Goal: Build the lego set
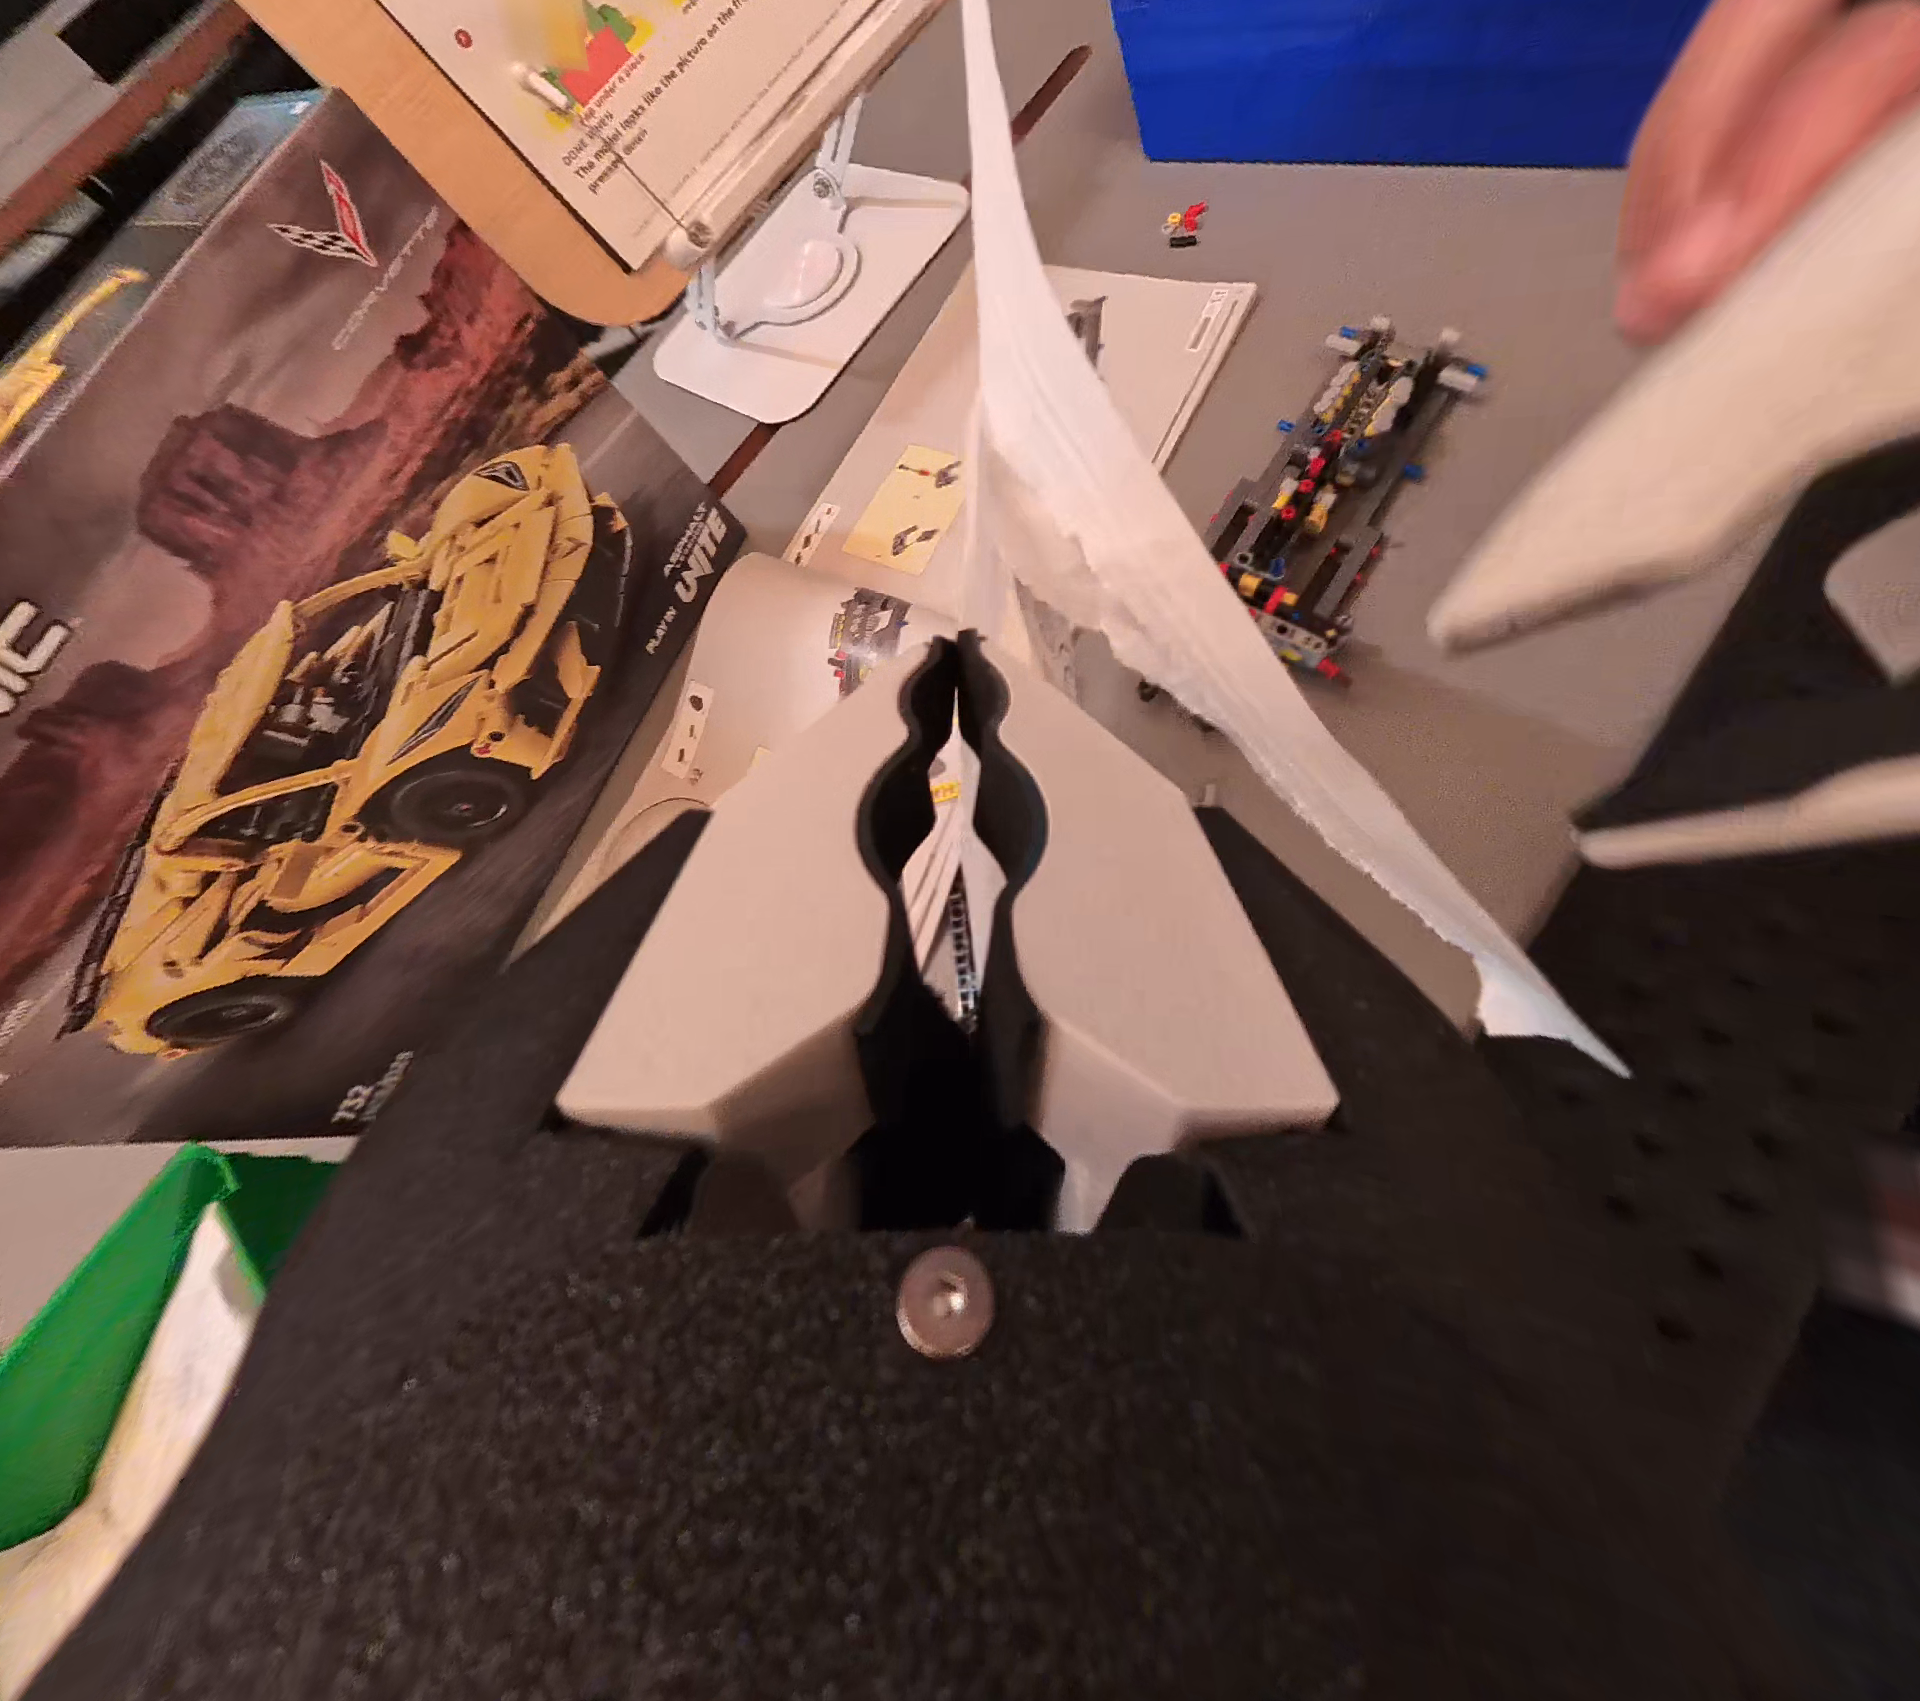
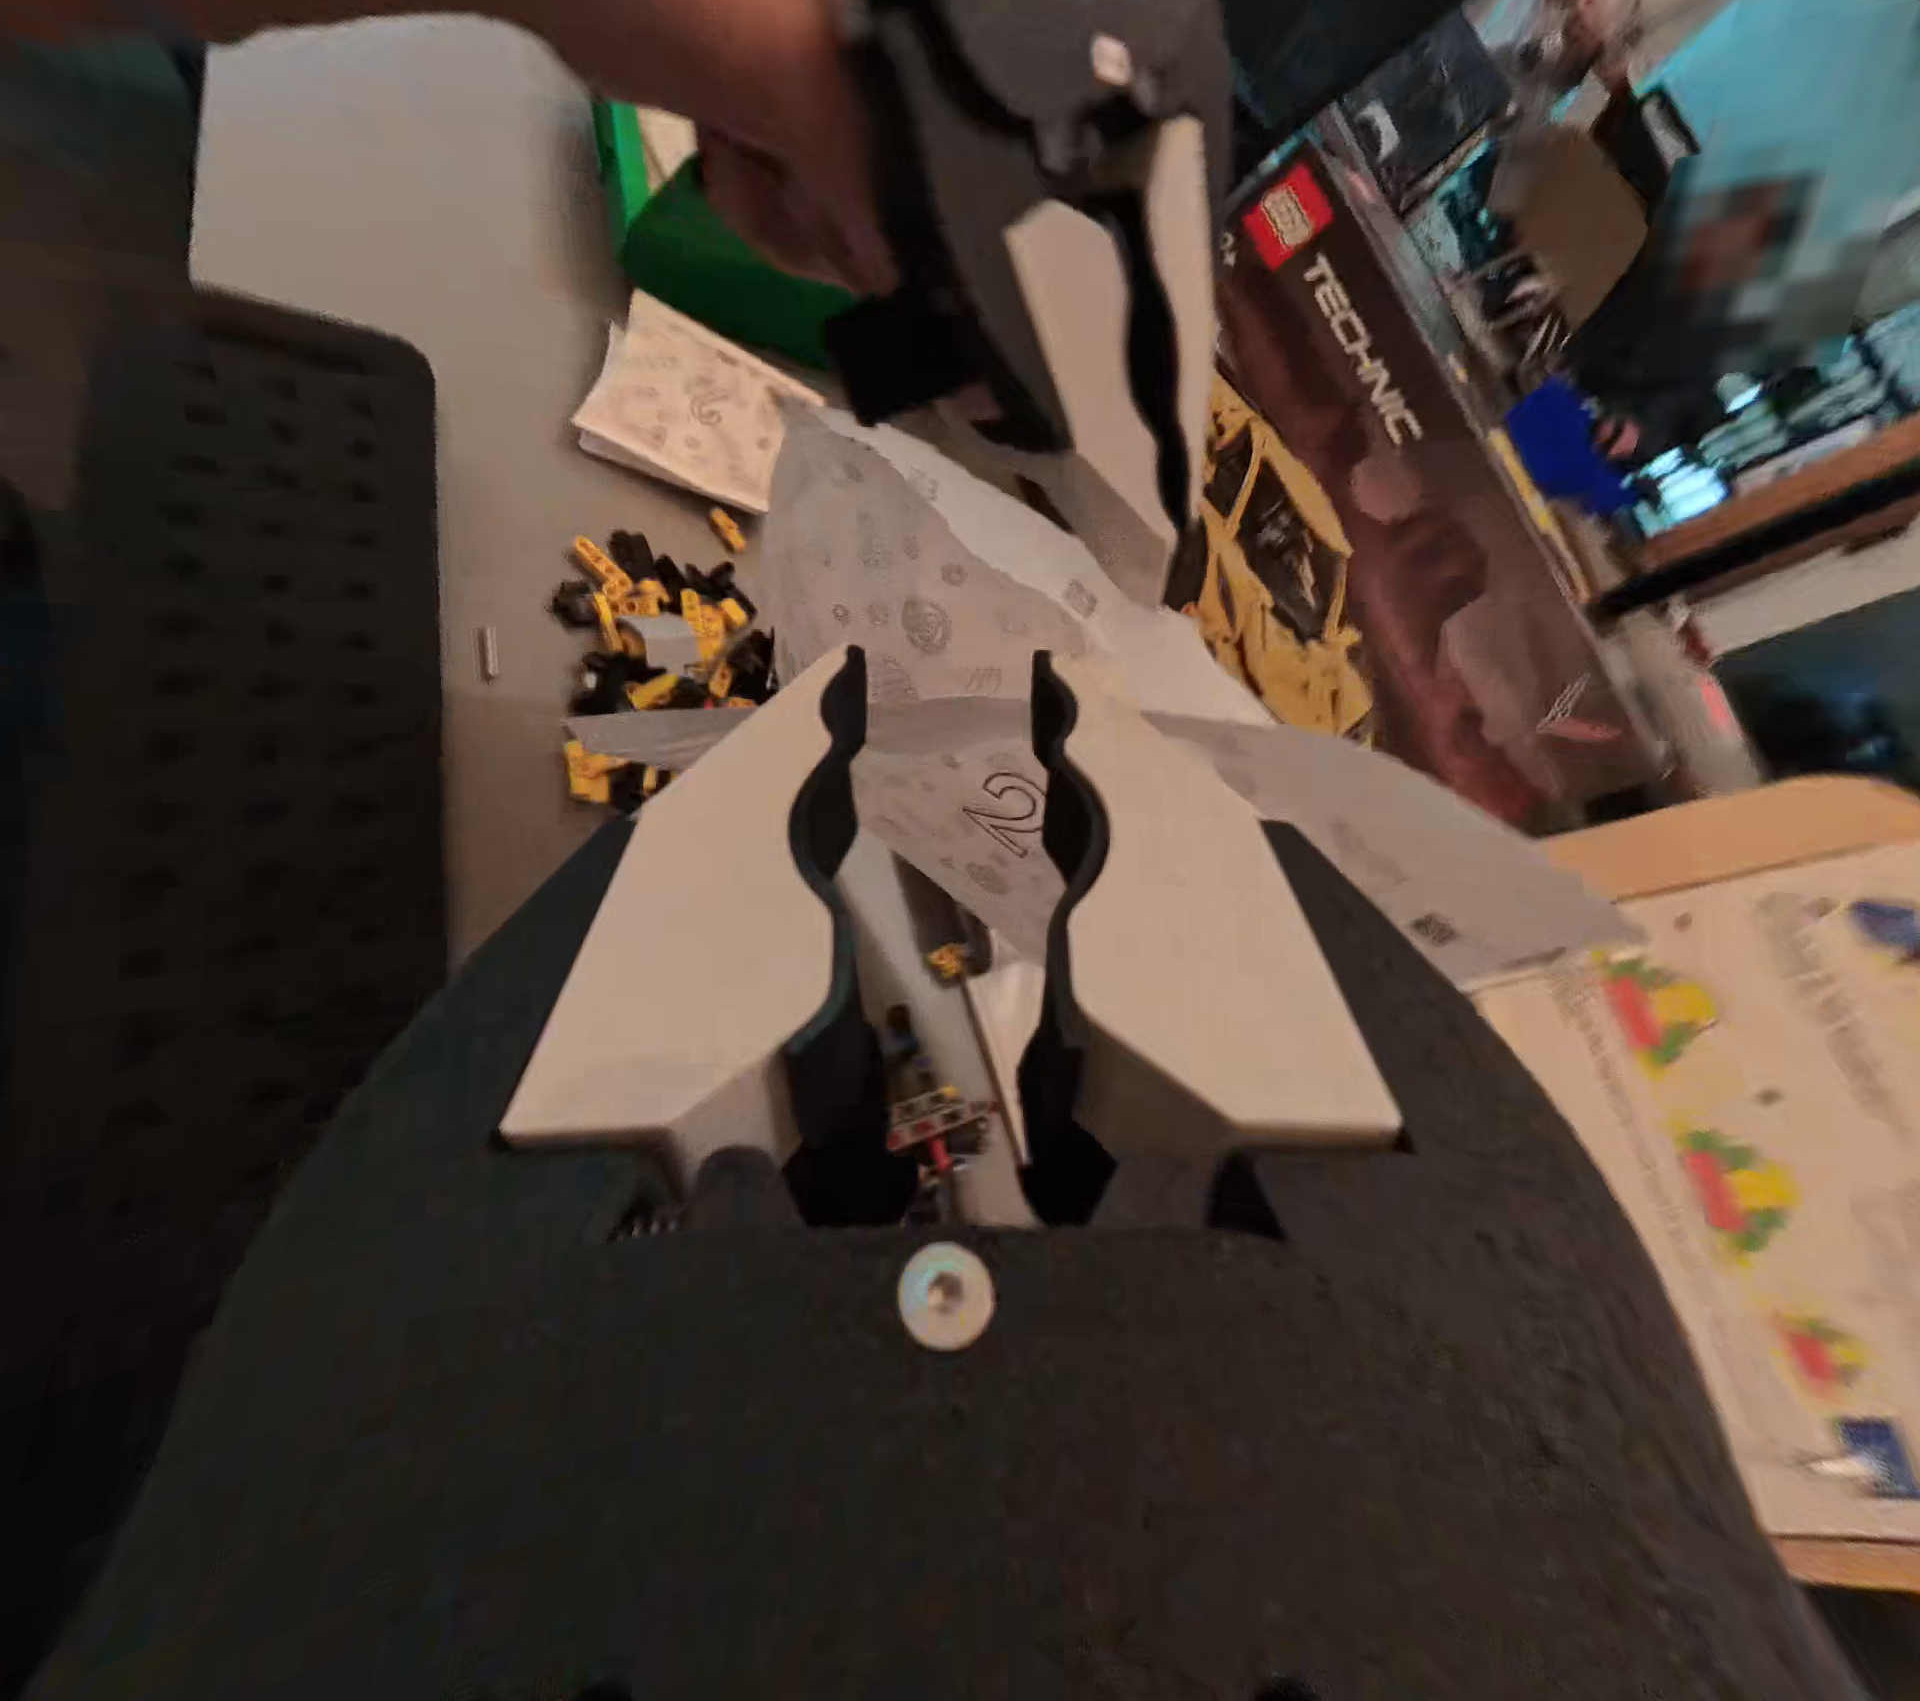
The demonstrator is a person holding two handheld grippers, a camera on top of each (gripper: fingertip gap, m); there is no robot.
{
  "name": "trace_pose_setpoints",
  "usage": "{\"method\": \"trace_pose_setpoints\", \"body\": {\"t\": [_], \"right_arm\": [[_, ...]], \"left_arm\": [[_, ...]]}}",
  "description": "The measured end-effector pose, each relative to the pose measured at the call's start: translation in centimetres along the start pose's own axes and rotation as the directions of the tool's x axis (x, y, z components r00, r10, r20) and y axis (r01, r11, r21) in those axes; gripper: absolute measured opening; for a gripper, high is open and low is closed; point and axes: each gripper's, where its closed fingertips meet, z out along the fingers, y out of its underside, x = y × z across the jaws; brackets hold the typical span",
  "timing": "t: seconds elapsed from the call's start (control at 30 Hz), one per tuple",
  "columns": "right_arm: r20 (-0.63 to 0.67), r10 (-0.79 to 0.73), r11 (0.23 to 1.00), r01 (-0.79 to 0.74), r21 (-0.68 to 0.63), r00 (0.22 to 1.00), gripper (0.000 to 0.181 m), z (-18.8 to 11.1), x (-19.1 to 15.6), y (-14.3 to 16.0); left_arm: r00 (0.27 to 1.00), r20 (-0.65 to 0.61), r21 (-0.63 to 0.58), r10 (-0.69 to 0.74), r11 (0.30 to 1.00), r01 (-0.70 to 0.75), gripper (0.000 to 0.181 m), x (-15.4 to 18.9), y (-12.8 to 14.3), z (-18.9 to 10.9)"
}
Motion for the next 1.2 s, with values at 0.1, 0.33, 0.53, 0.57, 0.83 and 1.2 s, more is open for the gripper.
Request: {"method": "trace_pose_setpoints", "body": {"t": [0.1,0.33,0.53,0.57,0.83,1.2], "right_arm": [[0.105,-0.099,0.994,0.104,-0.04,0.99,0.045,1.0,-1.8,-0.4],[0.116,-0.044,0.977,0.066,-0.202,0.992,0.056,4.1,2.3,4.3],[0.108,0.011,0.976,0.013,-0.216,0.994,0.054,5.4,2.8,5.7],[0.113,0.004,0.977,0.021,-0.213,0.994,0.054,5.4,2.6,5.6],[0.086,-0.087,0.995,0.09,-0.034,0.992,0.047,5.0,1.5,1.8],[-0.003,-0.358,0.929,0.356,-0.103,0.934,0.039,6.4,0.7,1.0]], "left_arm": [[0.995,-0.079,-0.003,-0.064,0.998,0.064,0.0,0.5,-0.7,0.8],[0.981,-0.141,-0.009,-0.134,0.991,0.134,0.0,0.8,-1.5,1.1],[0.971,-0.189,0.006,-0.145,0.989,0.148,0.0,1.9,-2.0,0.7],[0.97,-0.191,0.005,-0.149,0.988,0.153,0.0,1.9,-2.0,0.7],[0.948,-0.209,0.032,-0.24,0.967,0.252,0.0,0.7,-2.1,0.5],[0.879,-0.325,0.056,-0.35,0.92,0.387,0.0,0.8,-2.9,0.4]]}}
